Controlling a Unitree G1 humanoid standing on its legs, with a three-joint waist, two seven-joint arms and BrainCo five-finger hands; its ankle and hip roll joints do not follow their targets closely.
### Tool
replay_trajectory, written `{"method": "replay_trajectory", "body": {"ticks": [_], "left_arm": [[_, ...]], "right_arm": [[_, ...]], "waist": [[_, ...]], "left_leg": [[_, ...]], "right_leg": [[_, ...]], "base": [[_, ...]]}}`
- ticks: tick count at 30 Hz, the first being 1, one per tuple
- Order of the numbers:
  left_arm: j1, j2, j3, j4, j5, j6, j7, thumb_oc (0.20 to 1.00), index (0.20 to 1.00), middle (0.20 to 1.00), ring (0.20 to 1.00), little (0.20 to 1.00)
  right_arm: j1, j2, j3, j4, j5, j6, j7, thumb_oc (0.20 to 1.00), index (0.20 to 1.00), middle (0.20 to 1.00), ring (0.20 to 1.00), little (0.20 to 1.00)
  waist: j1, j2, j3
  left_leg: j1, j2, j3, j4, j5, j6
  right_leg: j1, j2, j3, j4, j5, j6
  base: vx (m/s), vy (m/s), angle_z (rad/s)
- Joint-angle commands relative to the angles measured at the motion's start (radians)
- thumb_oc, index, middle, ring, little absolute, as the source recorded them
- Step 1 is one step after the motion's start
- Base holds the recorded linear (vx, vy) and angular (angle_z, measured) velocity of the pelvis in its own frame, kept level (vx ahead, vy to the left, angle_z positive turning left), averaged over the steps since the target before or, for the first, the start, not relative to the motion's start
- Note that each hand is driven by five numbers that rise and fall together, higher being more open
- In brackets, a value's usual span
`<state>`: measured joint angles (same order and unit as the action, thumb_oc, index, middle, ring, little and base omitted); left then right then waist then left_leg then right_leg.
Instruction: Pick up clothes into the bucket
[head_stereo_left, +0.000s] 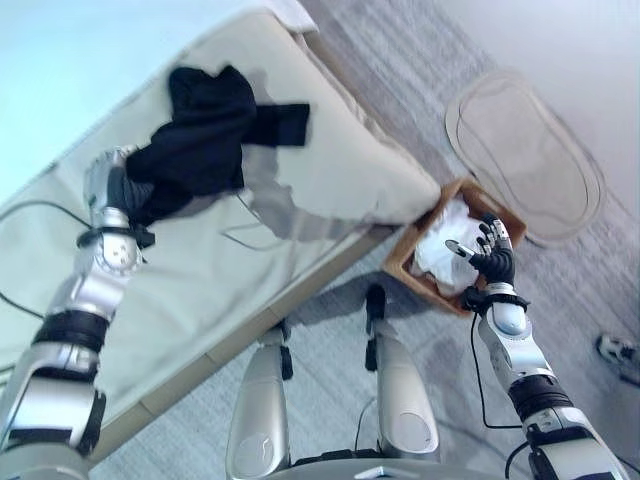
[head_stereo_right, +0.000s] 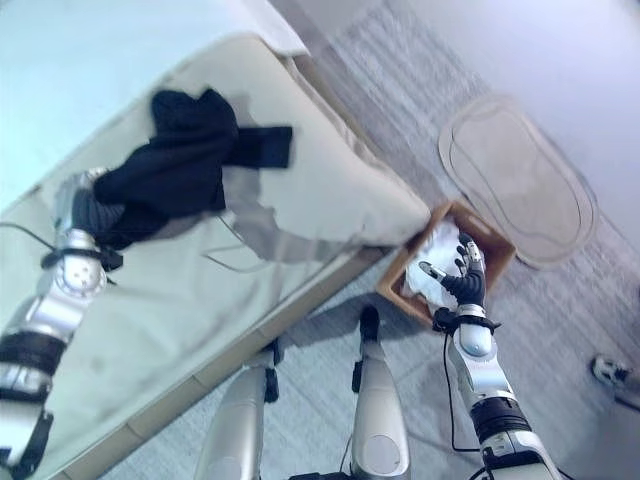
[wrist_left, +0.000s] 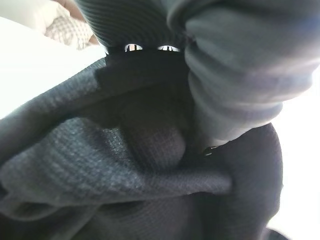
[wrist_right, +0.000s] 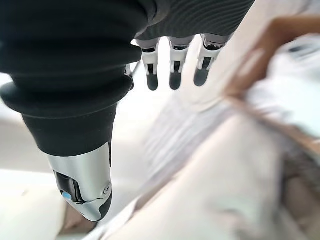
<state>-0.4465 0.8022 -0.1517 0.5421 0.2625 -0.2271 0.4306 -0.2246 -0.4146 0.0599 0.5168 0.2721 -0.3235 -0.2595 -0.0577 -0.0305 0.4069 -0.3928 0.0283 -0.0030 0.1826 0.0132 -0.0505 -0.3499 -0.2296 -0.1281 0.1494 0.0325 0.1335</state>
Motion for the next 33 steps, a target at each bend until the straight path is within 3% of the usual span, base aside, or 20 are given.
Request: {"method": "replay_trajectory", "body": {"ticks": [1, 10, 15, 21, 25, 33], "left_arm": [[0.059, -0.033, 0.090, -0.119, 0.006, -0.085, -0.008, 0.200, 0.200, 0.200, 0.200, 0.200], [0.230, -0.125, 0.124, -0.411, -0.068, -0.167, -0.106, 0.200, 0.200, 0.200, 0.200, 0.200], [0.267, -0.170, 0.100, -0.571, -0.189, -0.212, -0.187, 0.200, 0.200, 0.200, 0.200, 0.200], [0.249, -0.226, -0.010, -0.709, -0.353, -0.230, -0.326, 0.200, 0.200, 0.200, 0.200, 0.200], [0.234, -0.255, -0.066, -0.758, -0.441, -0.225, -0.382, 0.200, 0.200, 0.200, 0.200, 0.200], [0.200, -0.309, -0.151, -0.803, -0.544, -0.204, -0.438, 0.200, 0.200, 0.200, 0.200, 0.200]], "right_arm": [[0.045, -0.045, -0.012, -0.045, -0.126, -0.003, 0.015, 1.000, 1.000, 1.000, 1.000, 1.000], [0.033, -0.101, 0.105, -0.210, -0.285, 0.004, 0.106, 1.000, 1.000, 1.000, 1.000, 1.000], [-0.025, -0.126, 0.235, -0.296, -0.351, -0.008, 0.178, 1.000, 1.000, 1.000, 1.000, 1.000], [-0.152, -0.057, 0.404, -0.264, -0.450, 0.001, 0.198, 1.000, 1.000, 1.000, 1.000, 1.000], [-0.207, 0.027, 0.454, -0.227, -0.423, 0.013, 0.202, 1.000, 1.000, 1.000, 1.000, 1.000], [-0.261, 0.092, 0.539, -0.224, -0.366, 0.026, 0.257, 1.000, 1.000, 1.000, 1.000, 1.000]], "waist": [[0.015, 0.001, -0.088], [0.049, 0.008, -0.171], [0.070, 0.008, -0.220], [0.083, 0.015, -0.273], [0.087, 0.017, -0.292], [0.091, 0.011, -0.319]], "left_leg": [[-0.006, -0.010, -0.084, 0.042, -0.015, -0.003], [0.137, 0.015, -0.113, -0.093, 0.036, -0.021], [0.201, 0.031, -0.108, -0.154, 0.055, -0.031], [0.273, 0.033, -0.106, -0.183, 0.050, -0.030], [0.304, 0.032, -0.104, -0.188, 0.041, -0.026], [0.338, 0.038, -0.104, -0.201, 0.035, -0.027]], "right_leg": [[0.074, -0.032, -0.014, -0.014, 0.027, 0.050], [0.213, 0.006, -0.076, -0.112, 0.036, 0.044], [0.271, 0.030, -0.091, -0.161, 0.041, 0.040], [0.339, 0.039, -0.098, -0.178, 0.031, 0.034], [0.369, 0.042, -0.095, -0.181, 0.022, 0.031], [0.401, 0.047, -0.097, -0.191, 0.015, 0.028]], "base": [[0.04, -0.052, 0.26], [0.04, -0.055, 0.20], [0.05, -0.046, 0.05], [0.07, -0.029, 0.00], [0.07, -0.017, 0.00], [0.04, -0.014, 0.00]]}}
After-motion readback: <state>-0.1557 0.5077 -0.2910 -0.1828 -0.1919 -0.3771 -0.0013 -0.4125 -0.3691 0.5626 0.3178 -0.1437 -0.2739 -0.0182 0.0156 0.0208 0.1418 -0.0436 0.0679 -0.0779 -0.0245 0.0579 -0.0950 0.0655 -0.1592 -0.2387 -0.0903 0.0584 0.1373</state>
